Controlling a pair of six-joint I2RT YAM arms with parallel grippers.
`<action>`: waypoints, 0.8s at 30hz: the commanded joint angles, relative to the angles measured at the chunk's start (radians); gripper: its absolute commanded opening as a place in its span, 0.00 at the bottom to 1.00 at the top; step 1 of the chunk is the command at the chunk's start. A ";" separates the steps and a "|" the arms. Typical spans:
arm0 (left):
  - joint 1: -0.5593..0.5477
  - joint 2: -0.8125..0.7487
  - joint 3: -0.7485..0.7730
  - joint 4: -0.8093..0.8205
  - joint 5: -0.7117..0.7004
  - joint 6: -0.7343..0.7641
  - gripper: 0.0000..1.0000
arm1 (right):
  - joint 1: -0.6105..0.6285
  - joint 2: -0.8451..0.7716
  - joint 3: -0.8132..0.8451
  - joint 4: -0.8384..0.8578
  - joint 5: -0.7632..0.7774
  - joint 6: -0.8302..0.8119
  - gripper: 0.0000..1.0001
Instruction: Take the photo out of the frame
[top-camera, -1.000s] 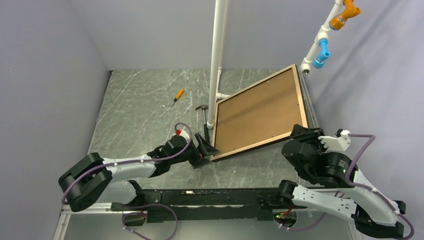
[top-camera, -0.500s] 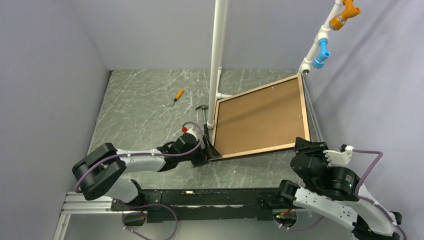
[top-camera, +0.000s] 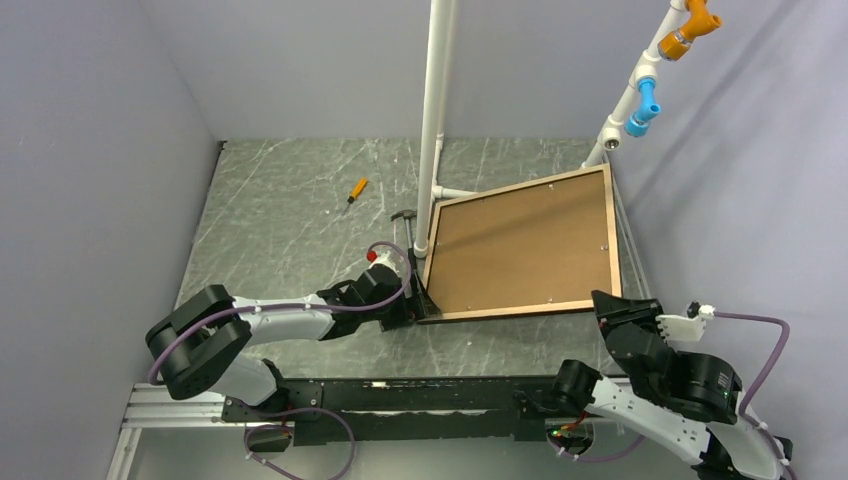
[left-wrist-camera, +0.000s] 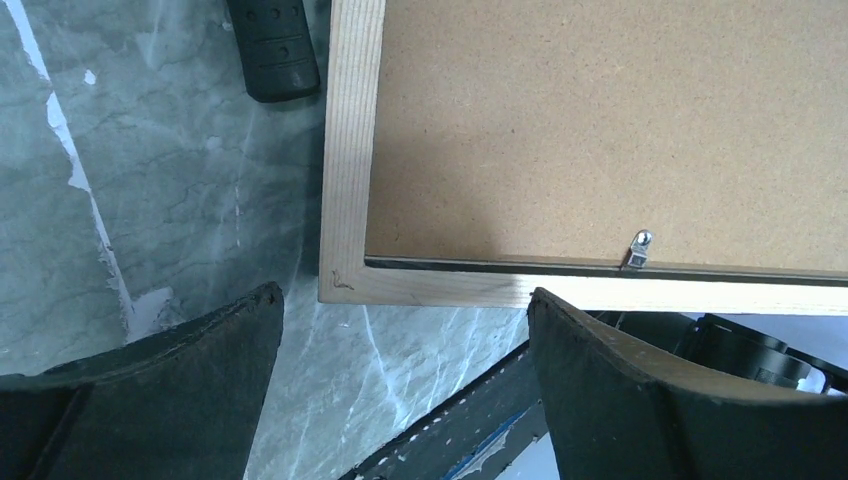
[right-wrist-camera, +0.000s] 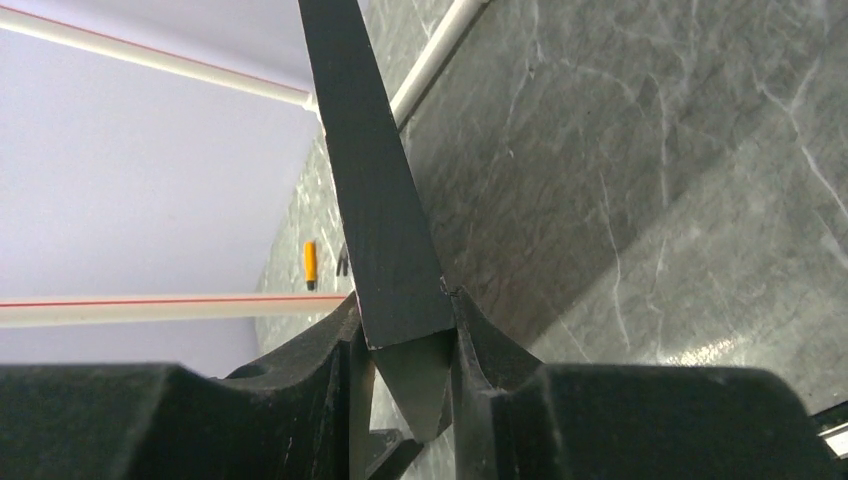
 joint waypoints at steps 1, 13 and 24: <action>-0.004 0.012 0.031 0.012 -0.014 0.022 0.94 | 0.012 -0.032 0.000 -0.025 -0.106 -0.025 0.10; -0.004 -0.006 0.011 0.038 -0.012 0.019 0.99 | -0.012 0.027 0.060 -0.028 -0.144 -0.081 0.90; -0.004 -0.025 0.010 0.042 -0.001 0.033 1.00 | -0.058 0.066 0.109 -0.026 -0.191 -0.199 1.00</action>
